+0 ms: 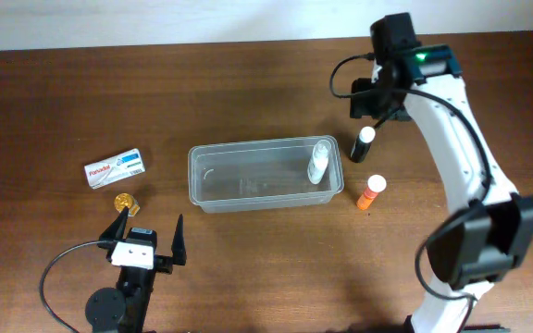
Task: Pack container
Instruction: 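Move the right gripper to the dark brown bottle and grasp it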
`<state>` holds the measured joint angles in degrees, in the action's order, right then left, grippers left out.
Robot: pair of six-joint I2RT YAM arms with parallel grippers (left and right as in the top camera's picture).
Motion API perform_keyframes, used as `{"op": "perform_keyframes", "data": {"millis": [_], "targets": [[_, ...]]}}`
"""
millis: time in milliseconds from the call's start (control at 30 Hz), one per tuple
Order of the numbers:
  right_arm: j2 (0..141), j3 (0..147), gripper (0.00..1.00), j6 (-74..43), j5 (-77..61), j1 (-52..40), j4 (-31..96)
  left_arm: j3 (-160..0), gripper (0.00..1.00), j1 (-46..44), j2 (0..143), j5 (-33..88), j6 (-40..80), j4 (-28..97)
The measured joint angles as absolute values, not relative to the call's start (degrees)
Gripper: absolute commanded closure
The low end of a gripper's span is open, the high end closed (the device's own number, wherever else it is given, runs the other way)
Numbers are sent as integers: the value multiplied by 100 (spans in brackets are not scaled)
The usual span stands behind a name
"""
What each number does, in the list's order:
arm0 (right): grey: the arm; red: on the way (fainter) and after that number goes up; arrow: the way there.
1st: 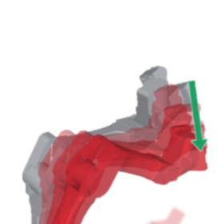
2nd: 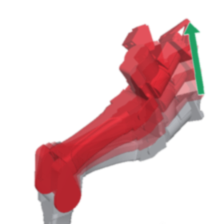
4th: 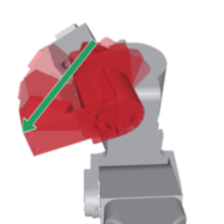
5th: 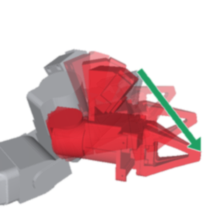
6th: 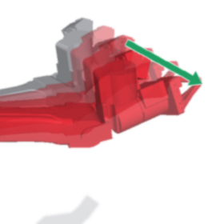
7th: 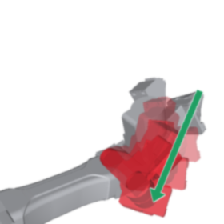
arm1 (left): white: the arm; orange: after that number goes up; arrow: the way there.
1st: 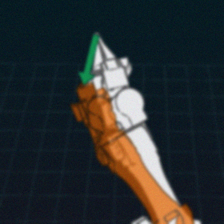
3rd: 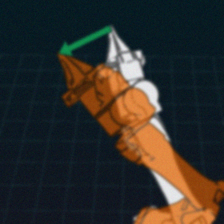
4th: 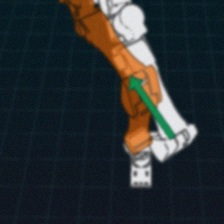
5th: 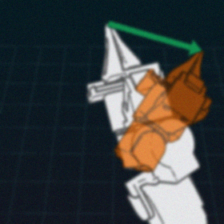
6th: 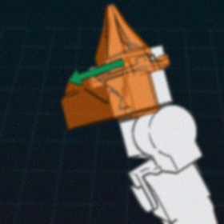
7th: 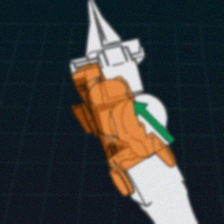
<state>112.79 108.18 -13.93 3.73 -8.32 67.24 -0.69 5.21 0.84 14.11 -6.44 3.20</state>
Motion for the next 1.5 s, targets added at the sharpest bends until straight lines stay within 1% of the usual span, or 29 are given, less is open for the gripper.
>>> {"op": "perform_keyframes", "data": {"millis": [200, 367, 767, 933, 1133, 1367, 1500], "targets": [[11806, 10818, 35, -1389, 351, -827, 6731, -69, 0, 521, 84, 1411, -644, 320], [12171, 10818, 35, -1627, 349, -827, 6840, -69, 1, 521, 84, 1411, -644, 320], [12298, 10573, 36, -1933, 202, -823, 6678, -69, 0, 521, 84, 1411, -646, 320], [12298, 10363, 44, -1944, 202, -823, 6418, -69, 1, 521, 84, 1411, -646, 320], [12298, 10267, 60, -1957, 202, -823, 6272, -69, 1, 521, 84, 1411, -646, 320], [12298, 10267, 75, -1900, 204, -823, 6285, -69, 1, 521, 84, 1411, -646, 320], [12296, 10267, 80, -1890, 196, -823, 6313, -69, 1, 521, 84, 1411, -646, 320]]}}
